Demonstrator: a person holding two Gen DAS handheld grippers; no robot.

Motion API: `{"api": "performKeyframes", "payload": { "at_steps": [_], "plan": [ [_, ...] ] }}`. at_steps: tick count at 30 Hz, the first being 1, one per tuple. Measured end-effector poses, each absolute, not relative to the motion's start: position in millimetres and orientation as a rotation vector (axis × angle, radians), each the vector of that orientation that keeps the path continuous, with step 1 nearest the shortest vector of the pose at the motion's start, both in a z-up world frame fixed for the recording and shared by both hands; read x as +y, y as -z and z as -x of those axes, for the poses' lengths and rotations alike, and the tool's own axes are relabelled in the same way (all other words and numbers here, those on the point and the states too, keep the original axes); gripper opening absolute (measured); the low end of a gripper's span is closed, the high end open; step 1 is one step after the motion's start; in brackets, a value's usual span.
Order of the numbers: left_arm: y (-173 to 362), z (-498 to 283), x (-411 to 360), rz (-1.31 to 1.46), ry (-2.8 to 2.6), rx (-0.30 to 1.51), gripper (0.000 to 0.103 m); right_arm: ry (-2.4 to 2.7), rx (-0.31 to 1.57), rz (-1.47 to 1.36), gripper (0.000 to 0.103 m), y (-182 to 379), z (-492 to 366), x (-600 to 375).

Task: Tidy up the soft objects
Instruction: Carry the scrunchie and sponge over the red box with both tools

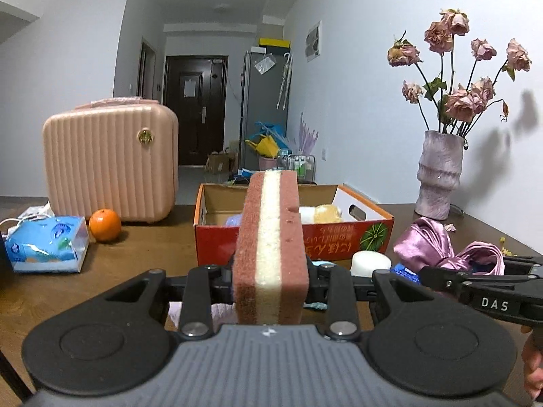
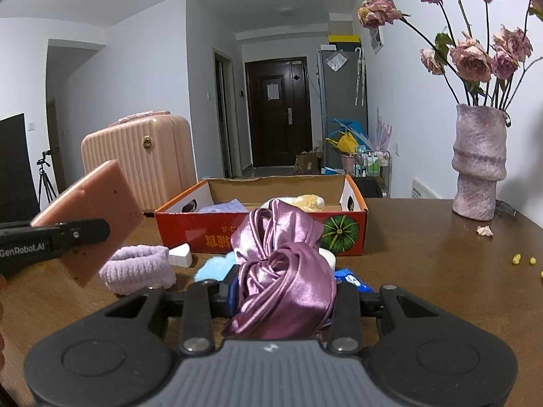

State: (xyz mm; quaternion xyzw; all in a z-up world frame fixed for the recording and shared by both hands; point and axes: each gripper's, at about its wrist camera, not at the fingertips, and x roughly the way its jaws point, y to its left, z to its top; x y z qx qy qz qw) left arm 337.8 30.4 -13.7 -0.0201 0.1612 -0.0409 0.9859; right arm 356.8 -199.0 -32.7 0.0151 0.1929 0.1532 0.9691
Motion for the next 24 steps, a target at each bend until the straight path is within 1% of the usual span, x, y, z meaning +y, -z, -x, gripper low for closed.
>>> {"api": "performKeyframes", "payload": {
  "at_steps": [11, 24],
  "plan": [
    [-5.7, -346.5, 33.1, 0.084, 0.060, 0.283, 0.032, -0.311, 0.314, -0.004, 0.036, 10.0, -368.4, -193.2],
    [-32.0, -379.5, 33.6, 0.138, 0.009, 0.212, 0.032, -0.296, 0.269, -0.010, 0.036, -11.4, -400.9, -193.6]
  ]
}}
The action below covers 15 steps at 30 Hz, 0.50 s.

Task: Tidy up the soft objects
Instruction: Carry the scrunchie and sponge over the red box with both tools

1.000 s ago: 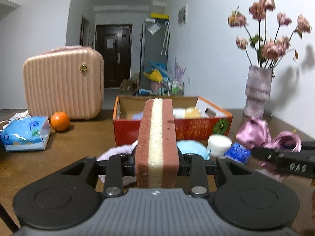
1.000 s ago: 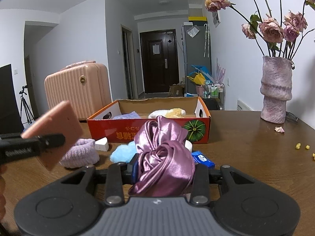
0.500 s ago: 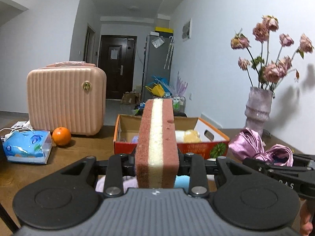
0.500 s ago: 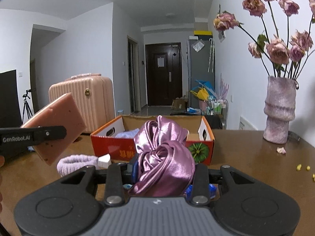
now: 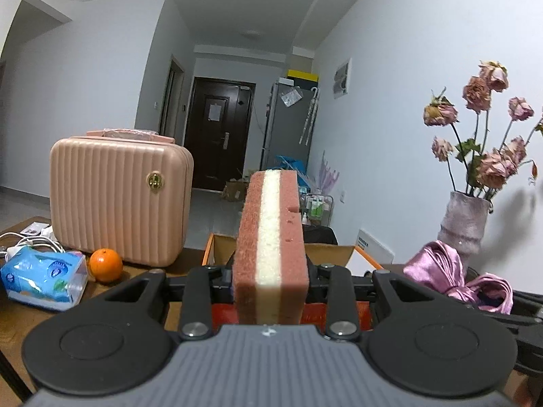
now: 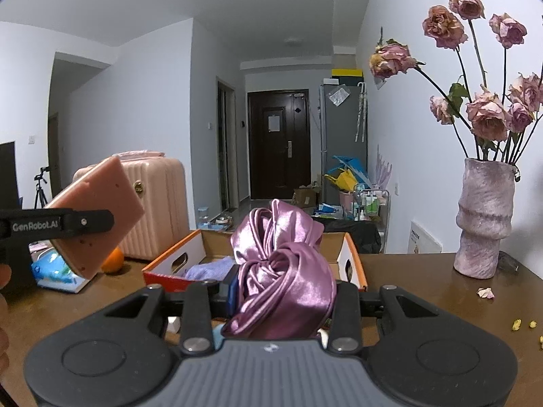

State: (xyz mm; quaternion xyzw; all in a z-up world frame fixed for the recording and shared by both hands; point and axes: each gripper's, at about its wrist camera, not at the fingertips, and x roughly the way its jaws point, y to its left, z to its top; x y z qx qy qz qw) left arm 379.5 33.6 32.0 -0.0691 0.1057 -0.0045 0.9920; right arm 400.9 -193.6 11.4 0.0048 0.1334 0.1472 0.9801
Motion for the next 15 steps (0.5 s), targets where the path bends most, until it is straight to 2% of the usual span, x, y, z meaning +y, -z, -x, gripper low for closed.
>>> {"api": "performKeyframes", "payload": {
  "at_steps": [15],
  "plan": [
    [-32.3, -433.4, 25.7, 0.149, -0.005, 0.220, 0.032, -0.283, 0.245, 0.013, 0.036, -26.3, -455.9, -184.2]
  ]
}}
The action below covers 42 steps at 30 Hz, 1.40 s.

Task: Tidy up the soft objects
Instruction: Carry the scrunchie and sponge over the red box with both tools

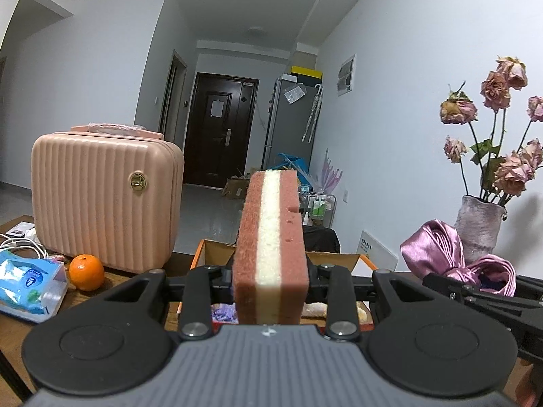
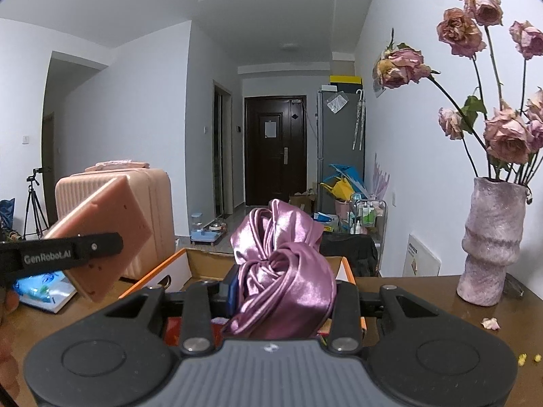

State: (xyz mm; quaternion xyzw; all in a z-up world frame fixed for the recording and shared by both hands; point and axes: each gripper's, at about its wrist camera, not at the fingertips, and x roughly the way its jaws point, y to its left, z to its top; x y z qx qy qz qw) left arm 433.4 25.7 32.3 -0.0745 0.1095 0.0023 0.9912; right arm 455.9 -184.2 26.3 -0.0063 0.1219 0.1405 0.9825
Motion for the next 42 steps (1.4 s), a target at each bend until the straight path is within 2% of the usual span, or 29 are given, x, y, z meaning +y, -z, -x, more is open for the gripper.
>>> {"api": "performKeyframes", "payload": {
  "at_steps": [19, 32, 42],
  "plan": [
    [-27.7, -511.2, 37.7, 0.143, -0.034, 0.252, 0.032, -0.287, 0.298, 0.075, 0.036, -16.9, -530.8, -160.4],
    [-5.3, -565.2, 34.2, 0.103, -0.056, 0.344, 0.032, -0.299, 0.371, 0.107, 0.036, 11.6, -576.5, -147.5],
    [11.4, -577.4, 34.8, 0.087, -0.081, 0.399, 0.032, -0.281, 0.411, 0.108, 0.036, 32.6, -590.2, -142.5]
  ]
}}
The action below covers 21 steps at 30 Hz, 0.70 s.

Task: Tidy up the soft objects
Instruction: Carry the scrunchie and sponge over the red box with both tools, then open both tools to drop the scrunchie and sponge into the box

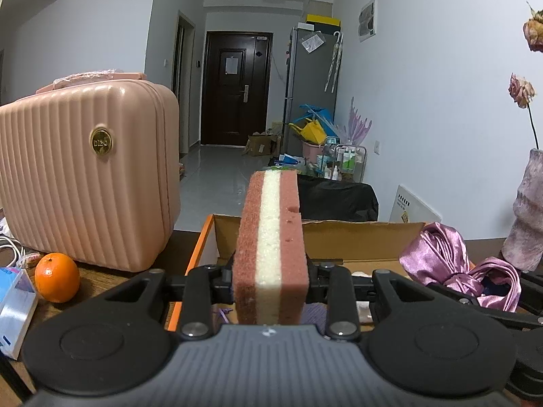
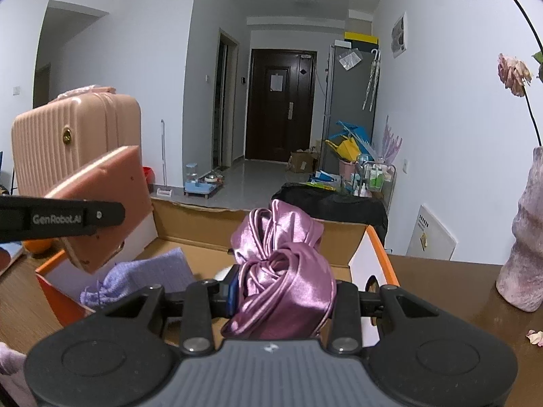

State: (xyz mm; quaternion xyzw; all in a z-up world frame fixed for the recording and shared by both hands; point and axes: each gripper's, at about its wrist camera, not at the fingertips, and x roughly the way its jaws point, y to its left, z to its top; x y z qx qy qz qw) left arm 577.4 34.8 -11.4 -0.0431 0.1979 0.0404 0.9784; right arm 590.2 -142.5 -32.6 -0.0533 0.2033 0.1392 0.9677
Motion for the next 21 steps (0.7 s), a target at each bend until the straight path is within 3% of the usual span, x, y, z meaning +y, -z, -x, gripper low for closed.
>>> {"api": "performKeyframes", "payload": {
  "at_steps": [3, 7, 11, 13, 21],
  "plan": [
    [13.3, -578.2, 32.9, 0.072, -0.091, 0.401, 0.033, -0.277, 0.425, 0.111, 0.038, 31.6, -594.3, -142.2],
    [16.2, -581.2, 29.5, 0.051, -0.096, 0.419, 0.074, -0.270, 0.445, 0.112, 0.052, 29.7, -595.7, -143.5],
    [14.1, -577.0, 31.0, 0.055, -0.135, 0.393, 0.103, -0.234, 0.442, 0.111, 0.094, 29.8, -593.7, -147.1],
    [13.2, -574.9, 34.5, 0.076, -0.157, 0.378, 0.103, -0.224, 0.445, 0.110, 0.103, 30.1, -593.6, -148.2],
    [10.6, -573.2, 37.2, 0.079, -0.192, 0.367, 0.103, -0.211, 0.450, 0.114, 0.103, 27.9, -590.2, -148.9]
  ]
}}
